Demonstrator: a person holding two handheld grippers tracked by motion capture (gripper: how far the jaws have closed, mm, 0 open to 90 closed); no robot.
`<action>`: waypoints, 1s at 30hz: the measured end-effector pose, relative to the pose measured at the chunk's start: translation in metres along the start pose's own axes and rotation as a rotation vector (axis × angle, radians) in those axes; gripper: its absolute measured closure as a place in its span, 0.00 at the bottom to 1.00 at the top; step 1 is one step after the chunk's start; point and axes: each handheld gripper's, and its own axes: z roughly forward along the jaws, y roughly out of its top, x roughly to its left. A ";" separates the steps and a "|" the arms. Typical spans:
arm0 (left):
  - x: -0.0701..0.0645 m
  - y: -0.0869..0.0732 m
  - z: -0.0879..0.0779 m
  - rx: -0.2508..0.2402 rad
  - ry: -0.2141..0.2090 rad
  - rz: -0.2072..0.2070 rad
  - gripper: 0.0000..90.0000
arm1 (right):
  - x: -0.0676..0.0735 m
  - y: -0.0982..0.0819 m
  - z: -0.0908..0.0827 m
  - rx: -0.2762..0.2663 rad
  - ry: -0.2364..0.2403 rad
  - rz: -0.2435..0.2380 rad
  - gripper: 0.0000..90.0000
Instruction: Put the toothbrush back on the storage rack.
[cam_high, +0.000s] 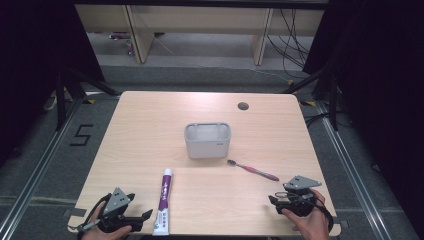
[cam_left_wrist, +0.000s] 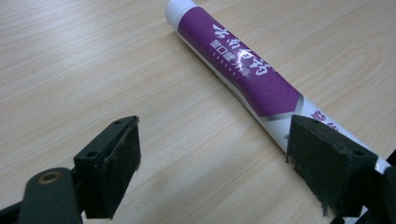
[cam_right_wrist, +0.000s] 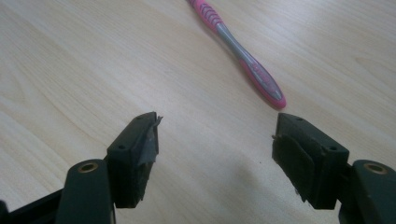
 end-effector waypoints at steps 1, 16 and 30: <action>0.000 0.000 0.000 -0.001 -0.001 0.000 0.19 | 0.000 0.000 0.000 0.001 0.000 -0.003 0.36; 0.000 0.000 0.001 0.006 -0.005 0.002 0.19 | -0.005 0.017 0.005 0.042 0.037 -0.118 0.46; 0.001 -0.001 0.001 0.006 0.002 0.003 0.19 | -0.017 0.046 0.015 0.075 0.054 -0.137 0.51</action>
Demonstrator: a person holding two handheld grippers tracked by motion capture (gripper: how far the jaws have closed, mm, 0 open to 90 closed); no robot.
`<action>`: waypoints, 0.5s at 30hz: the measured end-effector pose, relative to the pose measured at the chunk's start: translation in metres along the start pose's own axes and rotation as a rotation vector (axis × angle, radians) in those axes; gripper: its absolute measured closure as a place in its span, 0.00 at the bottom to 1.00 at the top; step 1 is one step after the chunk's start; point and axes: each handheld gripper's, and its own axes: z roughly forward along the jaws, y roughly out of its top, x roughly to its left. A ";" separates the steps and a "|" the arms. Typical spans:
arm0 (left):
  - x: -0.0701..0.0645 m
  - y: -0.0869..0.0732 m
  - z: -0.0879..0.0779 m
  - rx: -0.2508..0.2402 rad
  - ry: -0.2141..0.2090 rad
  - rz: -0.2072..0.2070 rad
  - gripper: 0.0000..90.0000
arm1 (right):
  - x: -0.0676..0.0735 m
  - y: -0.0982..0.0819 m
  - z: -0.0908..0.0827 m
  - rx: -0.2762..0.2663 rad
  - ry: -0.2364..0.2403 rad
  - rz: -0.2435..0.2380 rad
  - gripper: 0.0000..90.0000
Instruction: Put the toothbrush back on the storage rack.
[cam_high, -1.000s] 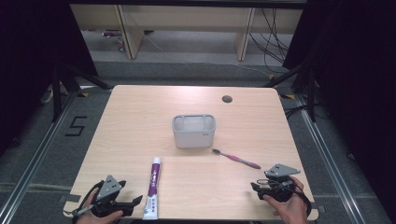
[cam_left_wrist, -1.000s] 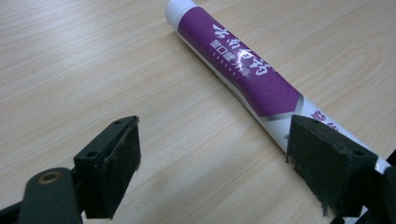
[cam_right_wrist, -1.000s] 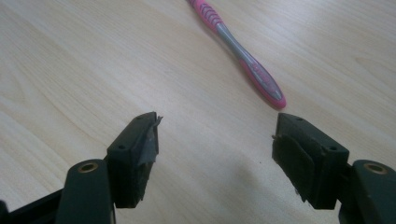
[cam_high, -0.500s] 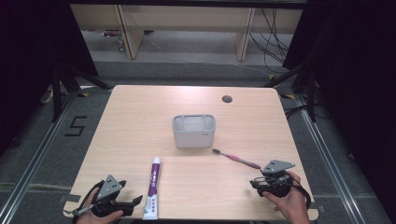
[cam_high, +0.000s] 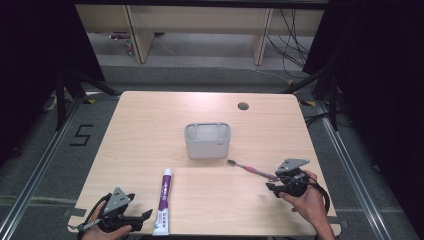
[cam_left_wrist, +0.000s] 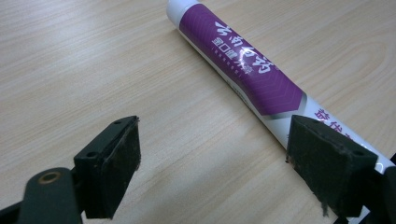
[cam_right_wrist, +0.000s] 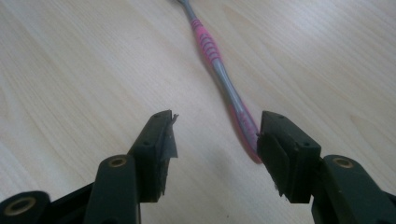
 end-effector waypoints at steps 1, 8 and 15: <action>0.000 0.000 0.000 0.002 -0.004 -0.001 0.19 | -0.001 0.003 0.000 0.016 0.011 -0.010 0.51; 0.000 0.000 0.000 0.000 -0.002 -0.003 0.19 | -0.004 0.015 0.008 0.040 0.021 -0.041 0.53; 0.000 0.000 0.000 0.002 -0.002 -0.001 0.19 | -0.009 0.031 0.017 0.078 0.034 -0.075 0.58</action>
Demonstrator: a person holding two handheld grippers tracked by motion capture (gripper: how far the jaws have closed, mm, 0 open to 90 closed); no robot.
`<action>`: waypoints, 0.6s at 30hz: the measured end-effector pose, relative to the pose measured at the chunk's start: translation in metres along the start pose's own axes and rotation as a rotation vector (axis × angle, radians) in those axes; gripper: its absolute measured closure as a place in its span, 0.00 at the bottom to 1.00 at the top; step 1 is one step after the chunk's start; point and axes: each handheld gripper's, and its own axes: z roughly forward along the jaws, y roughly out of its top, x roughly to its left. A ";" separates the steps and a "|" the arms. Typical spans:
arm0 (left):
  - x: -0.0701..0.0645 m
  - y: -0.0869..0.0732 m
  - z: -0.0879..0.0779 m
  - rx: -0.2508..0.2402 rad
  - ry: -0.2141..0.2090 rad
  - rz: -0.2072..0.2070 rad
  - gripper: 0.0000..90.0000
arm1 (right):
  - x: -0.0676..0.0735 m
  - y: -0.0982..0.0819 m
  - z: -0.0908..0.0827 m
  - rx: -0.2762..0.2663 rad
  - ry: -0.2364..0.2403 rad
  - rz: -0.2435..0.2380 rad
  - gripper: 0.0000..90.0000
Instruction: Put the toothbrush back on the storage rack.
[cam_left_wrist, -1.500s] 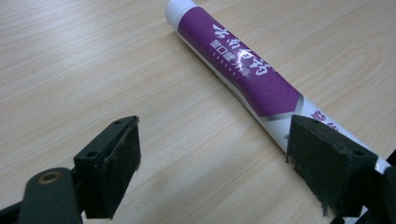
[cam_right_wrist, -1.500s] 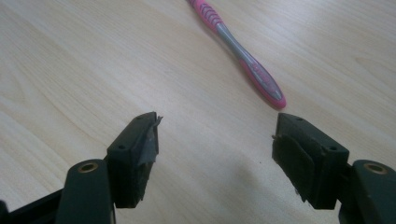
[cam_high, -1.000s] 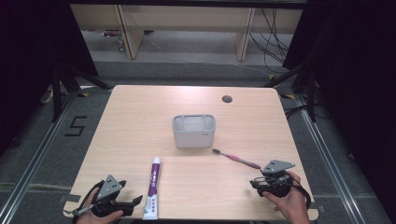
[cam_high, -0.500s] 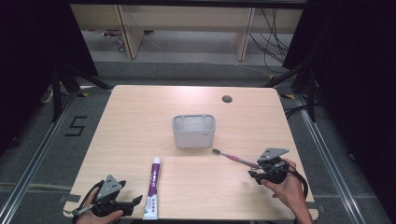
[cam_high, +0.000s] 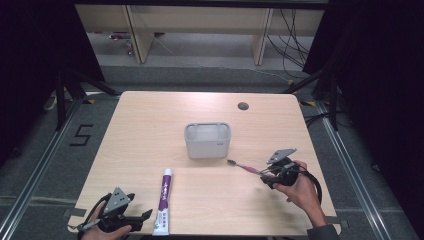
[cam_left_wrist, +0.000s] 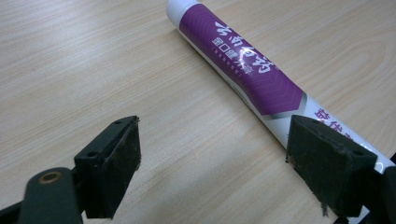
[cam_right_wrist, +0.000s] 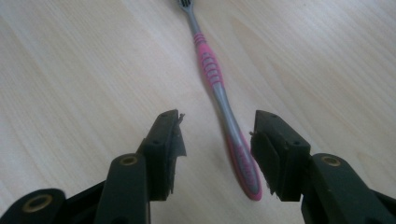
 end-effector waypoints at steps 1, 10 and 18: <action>0.000 0.000 0.000 -0.003 -0.001 0.001 0.19 | -0.002 0.003 0.001 0.006 -0.001 -0.009 0.58; -0.001 0.000 0.000 0.004 -0.001 0.002 0.19 | -0.009 0.025 0.014 0.092 0.034 -0.042 0.66; -0.001 0.000 0.000 0.004 -0.002 0.003 0.19 | -0.013 0.040 0.029 0.160 0.051 -0.080 0.73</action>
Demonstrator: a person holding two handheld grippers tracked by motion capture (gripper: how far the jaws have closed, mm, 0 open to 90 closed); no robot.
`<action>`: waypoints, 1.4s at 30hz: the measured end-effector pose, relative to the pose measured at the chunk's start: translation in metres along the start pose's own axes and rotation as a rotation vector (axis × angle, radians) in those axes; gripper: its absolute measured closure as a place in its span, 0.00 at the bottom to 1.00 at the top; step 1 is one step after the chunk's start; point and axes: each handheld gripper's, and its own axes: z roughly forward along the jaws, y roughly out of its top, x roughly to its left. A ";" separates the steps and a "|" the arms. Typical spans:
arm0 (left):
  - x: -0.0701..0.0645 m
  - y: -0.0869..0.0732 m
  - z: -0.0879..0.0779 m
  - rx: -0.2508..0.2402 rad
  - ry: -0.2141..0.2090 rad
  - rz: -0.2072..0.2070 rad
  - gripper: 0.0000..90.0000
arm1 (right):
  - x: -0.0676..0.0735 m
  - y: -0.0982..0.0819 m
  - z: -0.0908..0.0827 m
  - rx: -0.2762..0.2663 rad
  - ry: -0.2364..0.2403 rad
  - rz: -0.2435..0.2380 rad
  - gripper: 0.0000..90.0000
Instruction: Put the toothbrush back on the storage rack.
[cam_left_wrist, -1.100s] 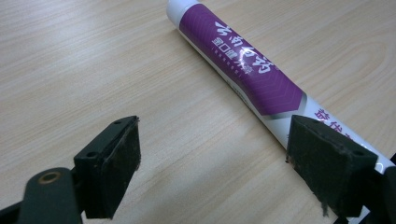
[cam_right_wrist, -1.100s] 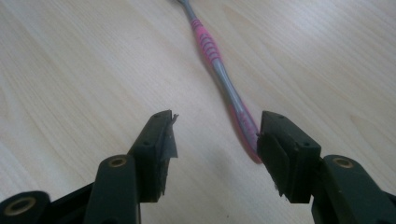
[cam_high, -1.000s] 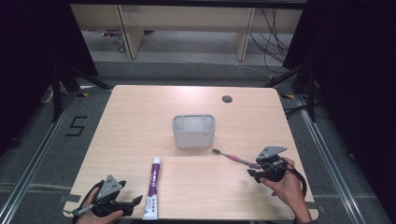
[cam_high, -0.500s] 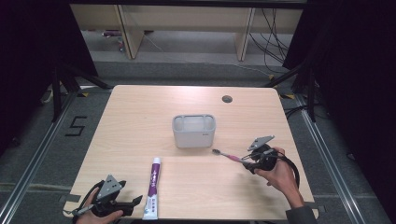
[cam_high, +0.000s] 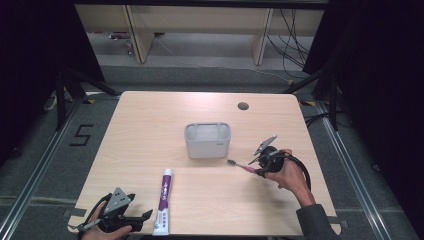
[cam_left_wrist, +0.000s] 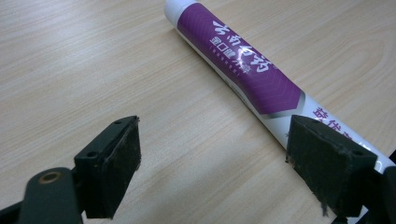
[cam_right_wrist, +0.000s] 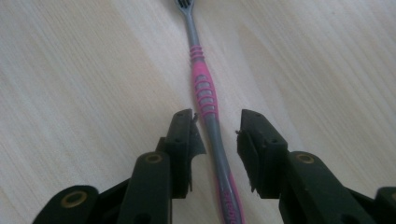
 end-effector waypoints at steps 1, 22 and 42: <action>0.000 0.000 0.000 0.000 0.001 0.000 0.19 | -0.001 0.001 0.001 0.010 -0.002 -0.007 0.74; 0.000 -0.001 0.001 -0.014 -0.004 0.004 0.19 | -0.007 0.023 0.025 0.167 0.048 -0.066 0.80; 0.000 0.000 0.000 -0.006 -0.008 0.004 0.19 | -0.002 0.035 0.029 0.273 0.055 -0.089 0.89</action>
